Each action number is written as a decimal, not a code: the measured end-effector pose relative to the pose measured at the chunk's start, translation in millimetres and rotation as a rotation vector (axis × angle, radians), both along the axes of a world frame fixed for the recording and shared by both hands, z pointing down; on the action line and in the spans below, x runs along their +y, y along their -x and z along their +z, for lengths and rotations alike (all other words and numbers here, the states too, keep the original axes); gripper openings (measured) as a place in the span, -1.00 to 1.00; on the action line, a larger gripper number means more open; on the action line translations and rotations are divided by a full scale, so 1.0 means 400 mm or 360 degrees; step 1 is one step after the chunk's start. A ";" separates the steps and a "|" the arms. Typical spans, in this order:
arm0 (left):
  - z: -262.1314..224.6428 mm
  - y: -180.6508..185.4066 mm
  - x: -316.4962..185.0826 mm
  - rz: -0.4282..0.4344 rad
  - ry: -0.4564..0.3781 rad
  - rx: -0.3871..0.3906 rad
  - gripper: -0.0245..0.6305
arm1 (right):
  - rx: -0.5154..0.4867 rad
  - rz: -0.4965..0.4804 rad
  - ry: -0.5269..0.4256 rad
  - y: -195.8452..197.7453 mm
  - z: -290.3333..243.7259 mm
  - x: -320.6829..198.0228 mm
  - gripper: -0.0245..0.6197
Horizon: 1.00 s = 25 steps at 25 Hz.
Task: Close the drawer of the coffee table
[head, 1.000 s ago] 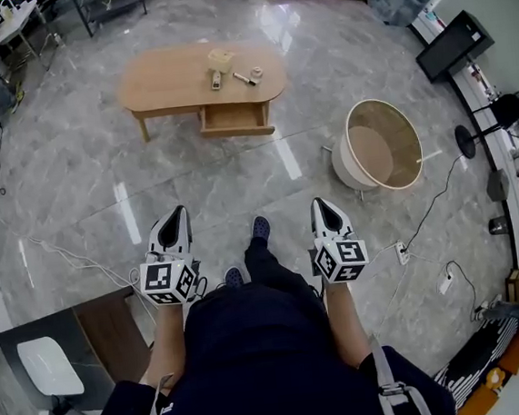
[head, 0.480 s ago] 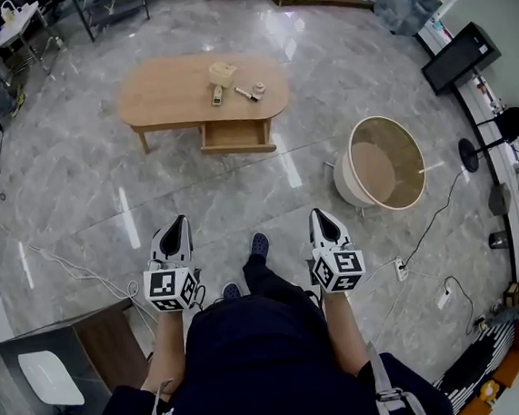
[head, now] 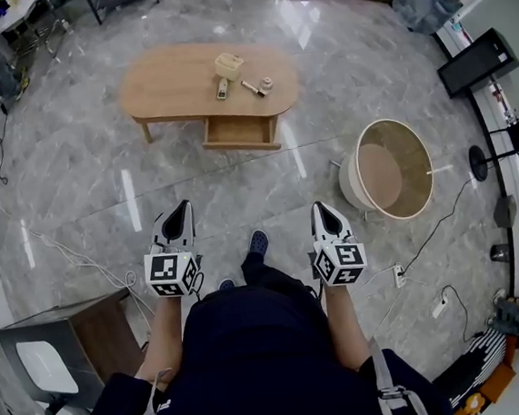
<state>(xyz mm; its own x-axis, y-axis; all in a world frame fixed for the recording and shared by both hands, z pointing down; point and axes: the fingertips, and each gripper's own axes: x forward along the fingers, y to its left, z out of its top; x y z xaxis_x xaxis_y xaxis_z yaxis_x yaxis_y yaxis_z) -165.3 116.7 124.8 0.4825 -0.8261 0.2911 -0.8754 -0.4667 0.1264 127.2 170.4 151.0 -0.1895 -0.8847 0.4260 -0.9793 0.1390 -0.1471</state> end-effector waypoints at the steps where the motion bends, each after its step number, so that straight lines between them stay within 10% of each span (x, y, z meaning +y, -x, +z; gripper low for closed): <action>1: 0.001 -0.013 -0.015 -0.0002 0.0003 -0.0005 -0.85 | -0.0004 -0.0010 0.0000 -0.009 0.001 -0.020 -0.84; 25: -0.093 -0.223 -0.239 -0.0155 -0.0055 -0.0037 -0.85 | 0.0027 -0.0290 -0.0119 -0.148 -0.068 -0.345 -0.84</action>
